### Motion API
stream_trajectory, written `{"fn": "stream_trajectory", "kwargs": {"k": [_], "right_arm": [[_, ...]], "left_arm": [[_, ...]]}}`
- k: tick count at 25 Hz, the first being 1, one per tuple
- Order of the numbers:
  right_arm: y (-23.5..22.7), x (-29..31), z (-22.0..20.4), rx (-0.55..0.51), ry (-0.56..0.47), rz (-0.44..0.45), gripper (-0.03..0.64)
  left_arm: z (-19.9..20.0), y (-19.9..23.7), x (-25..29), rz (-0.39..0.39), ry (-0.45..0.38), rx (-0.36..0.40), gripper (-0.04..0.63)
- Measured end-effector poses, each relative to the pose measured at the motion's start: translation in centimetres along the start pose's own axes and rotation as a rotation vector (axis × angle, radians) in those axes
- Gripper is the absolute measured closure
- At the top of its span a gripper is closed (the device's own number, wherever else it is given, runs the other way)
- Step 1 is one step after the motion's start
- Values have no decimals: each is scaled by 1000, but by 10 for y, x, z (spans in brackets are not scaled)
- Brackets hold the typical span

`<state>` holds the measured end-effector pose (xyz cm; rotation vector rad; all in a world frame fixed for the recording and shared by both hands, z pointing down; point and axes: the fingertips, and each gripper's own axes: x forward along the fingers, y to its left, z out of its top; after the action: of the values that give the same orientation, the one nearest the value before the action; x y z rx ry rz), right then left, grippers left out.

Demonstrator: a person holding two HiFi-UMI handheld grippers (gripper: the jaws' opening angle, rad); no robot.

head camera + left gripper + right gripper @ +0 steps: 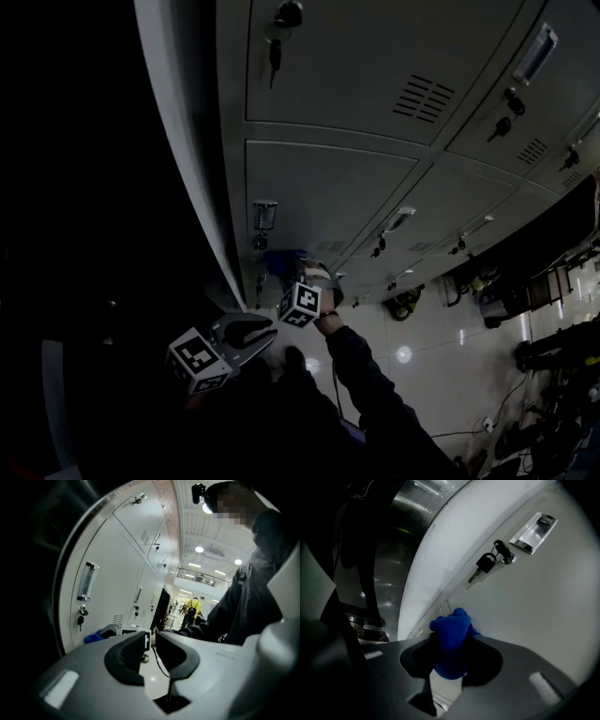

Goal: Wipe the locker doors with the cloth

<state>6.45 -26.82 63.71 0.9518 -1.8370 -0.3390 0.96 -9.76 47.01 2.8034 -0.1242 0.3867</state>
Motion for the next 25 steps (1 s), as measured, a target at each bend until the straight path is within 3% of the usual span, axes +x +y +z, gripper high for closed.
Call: {"fn": "stream_trajectory", "kwargs": {"k": [4, 11, 25], "right_arm": [[3, -21, 9, 5, -28, -4, 492], [-31, -84, 34, -35, -95, -91, 492], [-174, -247, 118, -170, -218, -485, 492]], "left_arm": [[0, -5, 1, -2, -2, -6, 551], [16, -8, 3, -6, -31, 37, 551], [39, -24, 14, -47, -62, 102, 551]]}}
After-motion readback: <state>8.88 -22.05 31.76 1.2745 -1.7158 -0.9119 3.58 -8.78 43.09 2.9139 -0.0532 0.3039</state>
